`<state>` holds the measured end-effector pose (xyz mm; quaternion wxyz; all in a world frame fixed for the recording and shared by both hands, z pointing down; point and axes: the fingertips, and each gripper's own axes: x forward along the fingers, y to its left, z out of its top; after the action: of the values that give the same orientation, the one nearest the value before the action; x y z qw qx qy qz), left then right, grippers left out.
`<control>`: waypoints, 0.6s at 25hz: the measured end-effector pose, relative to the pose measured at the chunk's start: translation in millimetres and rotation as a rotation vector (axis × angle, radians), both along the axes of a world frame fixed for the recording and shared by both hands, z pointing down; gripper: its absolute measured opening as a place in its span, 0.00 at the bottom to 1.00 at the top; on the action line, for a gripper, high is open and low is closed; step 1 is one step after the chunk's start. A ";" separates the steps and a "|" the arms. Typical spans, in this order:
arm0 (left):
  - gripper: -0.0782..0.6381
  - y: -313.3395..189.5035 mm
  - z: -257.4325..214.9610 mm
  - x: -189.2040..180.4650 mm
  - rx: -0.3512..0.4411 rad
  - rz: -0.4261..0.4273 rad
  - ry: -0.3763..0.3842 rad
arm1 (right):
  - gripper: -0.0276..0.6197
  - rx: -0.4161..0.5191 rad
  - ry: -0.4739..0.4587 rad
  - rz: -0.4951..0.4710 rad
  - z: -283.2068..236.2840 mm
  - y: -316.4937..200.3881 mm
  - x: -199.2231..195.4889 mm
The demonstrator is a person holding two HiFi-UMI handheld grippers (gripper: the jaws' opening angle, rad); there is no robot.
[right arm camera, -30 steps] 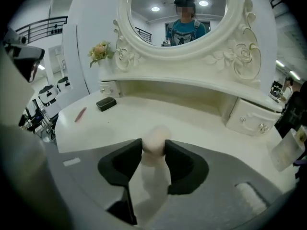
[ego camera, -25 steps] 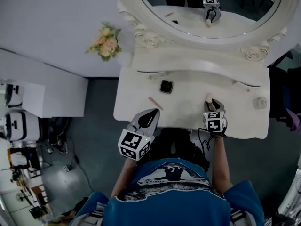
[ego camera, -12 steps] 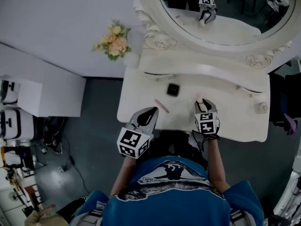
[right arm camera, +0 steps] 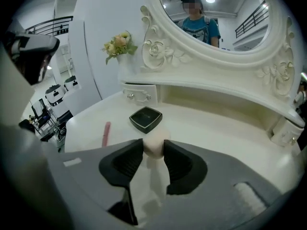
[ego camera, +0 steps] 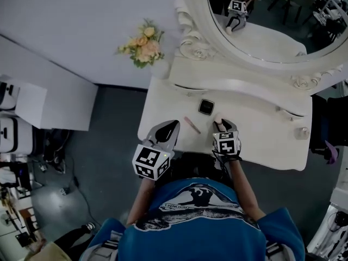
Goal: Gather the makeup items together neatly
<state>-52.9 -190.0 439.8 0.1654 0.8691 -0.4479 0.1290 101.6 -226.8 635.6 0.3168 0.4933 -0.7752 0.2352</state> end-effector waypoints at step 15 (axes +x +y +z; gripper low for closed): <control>0.13 -8.9 4.5 3.8 -0.005 0.043 0.021 | 0.42 -0.003 -0.024 -0.063 -4.1 2.0 -5.5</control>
<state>-49.0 -198.9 444.3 0.1696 0.8794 -0.4271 0.1246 96.1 -224.8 631.5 0.3157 0.4653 -0.7937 0.2322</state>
